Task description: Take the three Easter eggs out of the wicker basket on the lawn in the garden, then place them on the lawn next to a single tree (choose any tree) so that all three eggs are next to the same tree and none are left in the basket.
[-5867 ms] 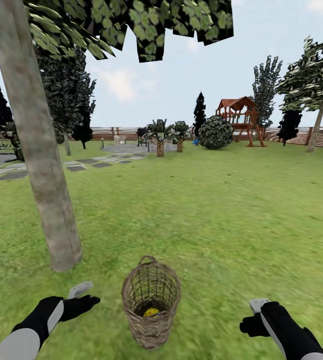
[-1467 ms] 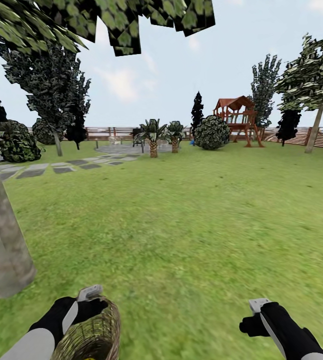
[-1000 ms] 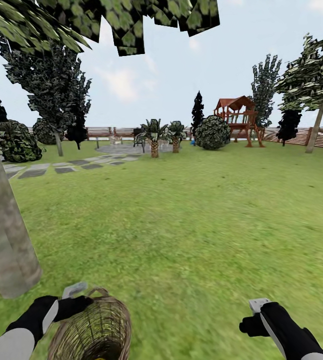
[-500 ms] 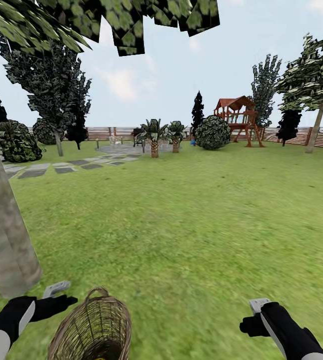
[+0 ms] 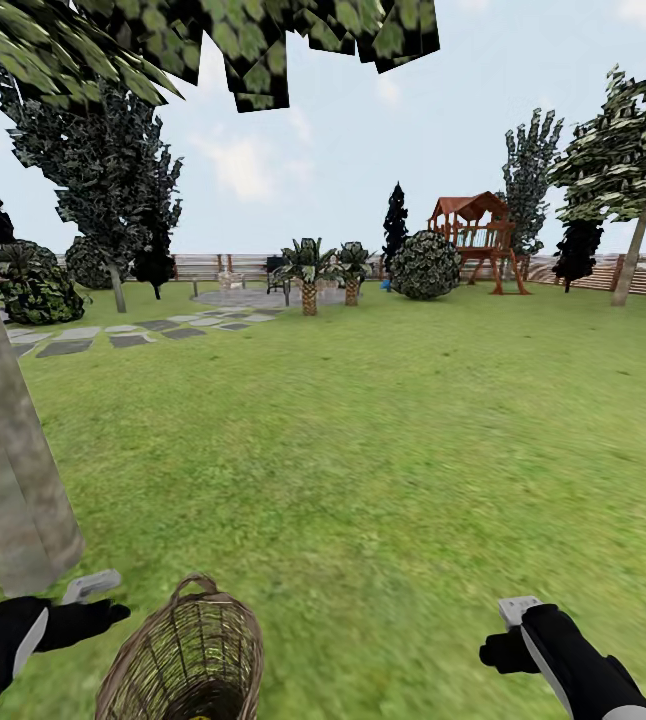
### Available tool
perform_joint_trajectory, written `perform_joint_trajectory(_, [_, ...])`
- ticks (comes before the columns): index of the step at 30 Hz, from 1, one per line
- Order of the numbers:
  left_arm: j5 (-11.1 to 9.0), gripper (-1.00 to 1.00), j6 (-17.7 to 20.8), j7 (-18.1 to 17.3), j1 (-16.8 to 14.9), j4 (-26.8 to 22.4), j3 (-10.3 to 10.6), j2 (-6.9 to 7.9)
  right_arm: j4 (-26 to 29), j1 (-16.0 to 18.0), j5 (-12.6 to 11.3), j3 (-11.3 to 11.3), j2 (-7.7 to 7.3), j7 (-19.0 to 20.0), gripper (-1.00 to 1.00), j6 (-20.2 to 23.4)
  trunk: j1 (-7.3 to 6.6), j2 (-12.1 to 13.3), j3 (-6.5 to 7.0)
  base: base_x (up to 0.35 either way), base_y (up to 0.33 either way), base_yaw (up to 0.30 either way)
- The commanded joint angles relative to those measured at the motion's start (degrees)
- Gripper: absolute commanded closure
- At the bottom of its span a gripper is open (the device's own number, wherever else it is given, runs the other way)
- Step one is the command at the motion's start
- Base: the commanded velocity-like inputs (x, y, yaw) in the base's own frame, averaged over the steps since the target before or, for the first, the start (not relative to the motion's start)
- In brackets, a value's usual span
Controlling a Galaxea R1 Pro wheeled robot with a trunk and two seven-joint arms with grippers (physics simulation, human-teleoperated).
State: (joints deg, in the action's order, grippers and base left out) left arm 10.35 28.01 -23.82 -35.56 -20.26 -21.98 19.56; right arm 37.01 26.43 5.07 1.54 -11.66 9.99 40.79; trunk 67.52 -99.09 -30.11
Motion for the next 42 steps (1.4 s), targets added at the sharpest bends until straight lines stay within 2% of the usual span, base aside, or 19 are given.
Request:
perform_joint_trajectory(1, [1.08,-1.0,0.31,-0.19,-0.04,-0.07,-0.5,0.13,0.08,0.03,0.55,0.21,-0.04,0.38,-1.0,0.25,0.0,-0.04,-0.07,0.0,0.0,0.0])
perform_joint_trajectory(6, [1.96,-1.0,0.37,2.66,-0.04,0.09,-0.46,0.2,0.08,0.03,0.63,0.36,0.04,0.36,-1.0,0.26,0.0,-0.04,-0.07,0.0,0.0,0.0])
perform_joint_trajectory(11, [1.96,-1.0,0.37,2.99,-0.04,1.05,-0.51,-0.15,0.08,0.03,0.64,0.31,0.05,0.36,-1.0,0.26,0.0,-0.04,-0.07,0.0,0.0,0.0])
perform_joint_trajectory(15, [1.96,-1.0,0.33,2.57,-0.04,1.57,-0.52,-1.14,0.08,0.03,0.64,0.31,0.06,0.36,-1.0,0.26,0.0,-0.04,-0.07,0.0,0.0,0.0])
perform_joint_trajectory(16, [1.96,-1.0,0.31,1.42,-0.04,2.2,-0.51,-1.57,0.08,0.03,0.64,0.31,0.06,0.37,-1.0,0.26,0.0,-0.04,-0.07,0.0,0.0,0.0])
perform_joint_trajectory(19, [2.18,-1.0,0.28,-7.37,-0.04,3.84,-0.35,-3.2,0.08,0.03,0.64,0.31,0.06,0.36,-1.0,0.26,0.0,-0.04,-0.07,0.0,0.0,0.0])
perform_joint_trajectory(22, [3.01,-1.0,0.29,-10.72,-0.04,4.09,-0.24,-3.66,0.08,0.03,0.63,0.31,0.06,0.36,-1.0,0.26,0.0,-0.04,-0.07,0.0,0.0,0.0])
perform_joint_trajectory(33, [3.49,-1.0,0.03,-11.04,-0.04,3.76,-0.4,-3.69,0.08,0.03,0.64,0.39,0.12,0.29,-1.0,0.26,0.0,-0.04,-0.07,0.0,0.0,0.0])
perform_joint_trajectory(38, [3.45,-1.0,0.05,-11.02,-0.04,3.35,-0.75,-2.1,0.08,0.03,0.64,0.39,0.14,0.29,-1.0,0.26,0.0,-0.04,-0.07,0.0,0.0,0.0])
perform_joint_trajectory(42, [3.45,-1.0,0.03,-10.95,-0.04,3.21,-0.86,-1.43,0.06,0.03,0.66,0.47,0.14,0.29,-1.0,0.26,0.0,-0.04,-0.07,0.0,0.0,0.0])
